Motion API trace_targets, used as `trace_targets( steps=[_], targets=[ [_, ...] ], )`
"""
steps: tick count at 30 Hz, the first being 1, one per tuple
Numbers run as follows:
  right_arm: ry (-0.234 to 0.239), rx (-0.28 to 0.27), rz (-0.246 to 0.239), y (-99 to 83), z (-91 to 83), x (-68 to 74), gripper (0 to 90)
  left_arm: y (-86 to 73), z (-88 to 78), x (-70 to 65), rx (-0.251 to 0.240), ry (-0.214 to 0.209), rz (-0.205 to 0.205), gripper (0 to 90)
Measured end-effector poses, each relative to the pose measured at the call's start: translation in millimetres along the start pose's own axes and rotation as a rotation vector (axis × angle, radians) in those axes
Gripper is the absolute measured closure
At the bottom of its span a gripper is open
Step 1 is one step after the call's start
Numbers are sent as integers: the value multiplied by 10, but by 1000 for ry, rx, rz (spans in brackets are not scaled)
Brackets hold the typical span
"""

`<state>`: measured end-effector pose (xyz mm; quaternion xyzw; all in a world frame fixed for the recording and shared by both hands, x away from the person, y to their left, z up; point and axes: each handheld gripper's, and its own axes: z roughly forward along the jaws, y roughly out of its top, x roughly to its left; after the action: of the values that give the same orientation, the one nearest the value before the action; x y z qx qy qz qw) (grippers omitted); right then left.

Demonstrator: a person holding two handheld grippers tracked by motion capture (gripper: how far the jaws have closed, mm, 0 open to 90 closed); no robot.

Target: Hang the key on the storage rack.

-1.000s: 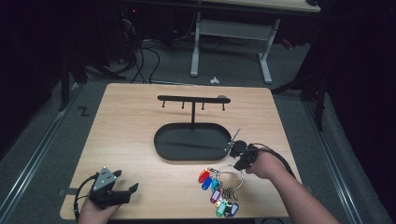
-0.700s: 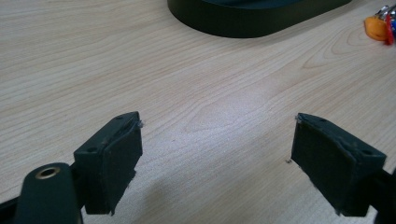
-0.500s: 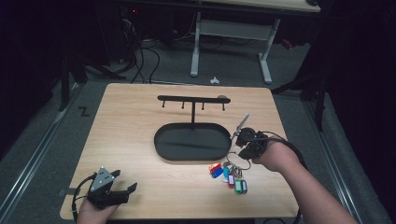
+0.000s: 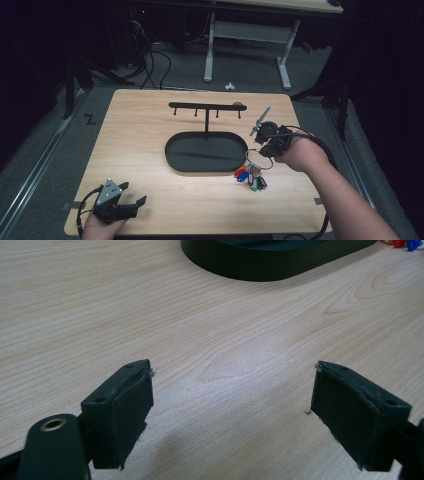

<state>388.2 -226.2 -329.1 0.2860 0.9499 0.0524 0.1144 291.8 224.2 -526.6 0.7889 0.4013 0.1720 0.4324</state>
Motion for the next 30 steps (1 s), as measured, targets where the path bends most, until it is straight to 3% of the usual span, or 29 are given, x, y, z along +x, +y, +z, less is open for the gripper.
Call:
trace_targets(
  steps=[15,30],
  targets=[
    [-45,-33,-1,248,-402,-106,877,4,-4,3,0,-3,2,178],
    [-33,-52,26,465,-483,-231,877,-2,-7,3,0,-5,-1,178]
  ],
)
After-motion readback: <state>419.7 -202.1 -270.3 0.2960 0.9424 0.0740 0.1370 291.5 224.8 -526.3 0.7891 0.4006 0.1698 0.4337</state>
